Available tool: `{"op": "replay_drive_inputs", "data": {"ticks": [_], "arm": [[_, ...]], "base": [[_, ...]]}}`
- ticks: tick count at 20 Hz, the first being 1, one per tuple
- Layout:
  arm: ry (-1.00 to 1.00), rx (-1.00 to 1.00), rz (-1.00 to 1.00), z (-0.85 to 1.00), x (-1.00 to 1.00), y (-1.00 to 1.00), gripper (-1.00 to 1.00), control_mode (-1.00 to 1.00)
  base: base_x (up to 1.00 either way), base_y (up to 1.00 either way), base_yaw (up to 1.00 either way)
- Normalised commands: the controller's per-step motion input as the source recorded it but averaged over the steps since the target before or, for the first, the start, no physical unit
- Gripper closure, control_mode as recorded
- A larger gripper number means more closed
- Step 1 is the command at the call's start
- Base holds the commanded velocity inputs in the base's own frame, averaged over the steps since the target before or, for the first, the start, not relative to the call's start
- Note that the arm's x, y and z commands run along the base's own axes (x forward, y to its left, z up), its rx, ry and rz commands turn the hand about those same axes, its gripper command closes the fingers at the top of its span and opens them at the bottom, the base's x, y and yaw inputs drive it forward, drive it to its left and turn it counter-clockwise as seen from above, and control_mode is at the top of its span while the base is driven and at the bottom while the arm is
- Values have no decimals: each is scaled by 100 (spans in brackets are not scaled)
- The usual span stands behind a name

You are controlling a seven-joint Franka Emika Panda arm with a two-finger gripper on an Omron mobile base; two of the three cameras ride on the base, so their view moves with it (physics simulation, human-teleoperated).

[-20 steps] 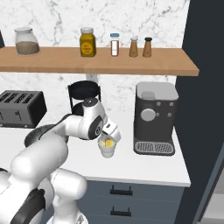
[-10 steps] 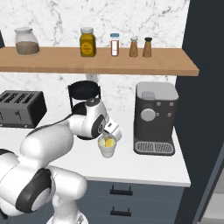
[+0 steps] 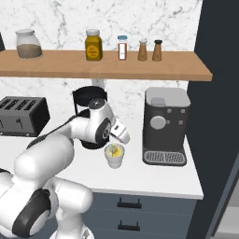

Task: Grab a lemon wedge from the fridge and one ice cube from the ice bowl, and put them in the glass of lemonade.

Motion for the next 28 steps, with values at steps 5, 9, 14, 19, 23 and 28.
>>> {"op": "replay_drive_inputs", "data": {"ticks": [5,9,14,19,23,28], "arm": [[-76,0,0,100,-94,0,-100,-100],[-79,0,0,100,-100,-4,-100,-100],[-75,0,0,100,-100,-1,-100,-100],[-69,0,0,100,-96,0,-100,-100],[-28,-2,0,100,-51,5,-100,-100],[29,-1,1,59,-7,0,-100,-100]], "base": [[0,0,0],[0,0,0],[0,0,0],[0,0,0],[0,0,0],[0,0,0]]}}
